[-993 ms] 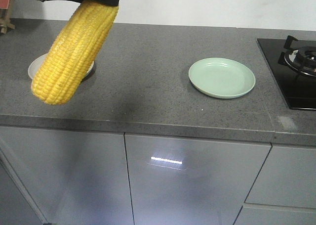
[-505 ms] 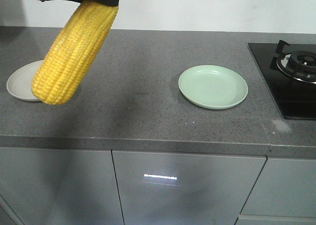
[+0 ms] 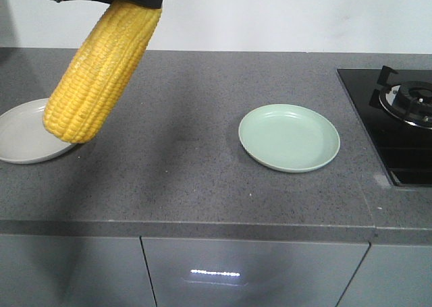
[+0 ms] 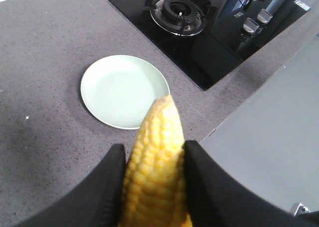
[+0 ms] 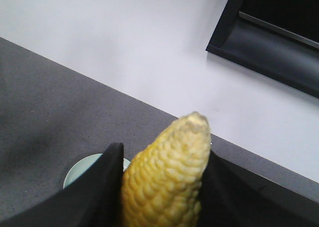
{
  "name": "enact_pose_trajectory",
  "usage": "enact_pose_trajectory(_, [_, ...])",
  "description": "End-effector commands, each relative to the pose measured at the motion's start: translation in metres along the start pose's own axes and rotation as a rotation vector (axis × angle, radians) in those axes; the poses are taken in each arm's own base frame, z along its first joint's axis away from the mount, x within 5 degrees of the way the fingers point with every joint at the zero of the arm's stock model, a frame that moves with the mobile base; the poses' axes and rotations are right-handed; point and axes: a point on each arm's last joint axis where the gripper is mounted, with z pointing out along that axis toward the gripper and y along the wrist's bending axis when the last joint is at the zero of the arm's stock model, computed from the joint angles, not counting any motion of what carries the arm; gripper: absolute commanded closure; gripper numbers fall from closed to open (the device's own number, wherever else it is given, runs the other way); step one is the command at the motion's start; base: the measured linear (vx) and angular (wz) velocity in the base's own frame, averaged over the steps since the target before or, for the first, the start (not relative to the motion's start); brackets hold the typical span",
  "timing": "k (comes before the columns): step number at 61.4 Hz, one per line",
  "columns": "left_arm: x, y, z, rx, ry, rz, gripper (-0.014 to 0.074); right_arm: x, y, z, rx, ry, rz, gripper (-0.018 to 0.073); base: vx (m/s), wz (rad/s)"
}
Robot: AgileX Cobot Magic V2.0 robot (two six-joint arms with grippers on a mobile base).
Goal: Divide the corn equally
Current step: 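Approach the plates and stop with both cobs held above the counter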
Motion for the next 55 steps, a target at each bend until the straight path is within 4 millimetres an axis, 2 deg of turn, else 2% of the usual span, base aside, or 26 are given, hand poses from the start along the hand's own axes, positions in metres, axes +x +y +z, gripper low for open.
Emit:
enact_pose_trajectory(1, [-0.0055,-0.0130,-0.0207,0.028,-0.086,0.007,0.0603,-0.0080,-0.0025,-0.0076,0.030,-0.084,-0.002,0.0564,0.12,0.00])
enact_pose_trajectory(55, [-0.0055,-0.0130,-0.0207,0.028,-0.086,0.007,0.0603,-0.0081,-0.0025,-0.0076,0.030,-0.085,-0.002,0.0564,0.09,0.02])
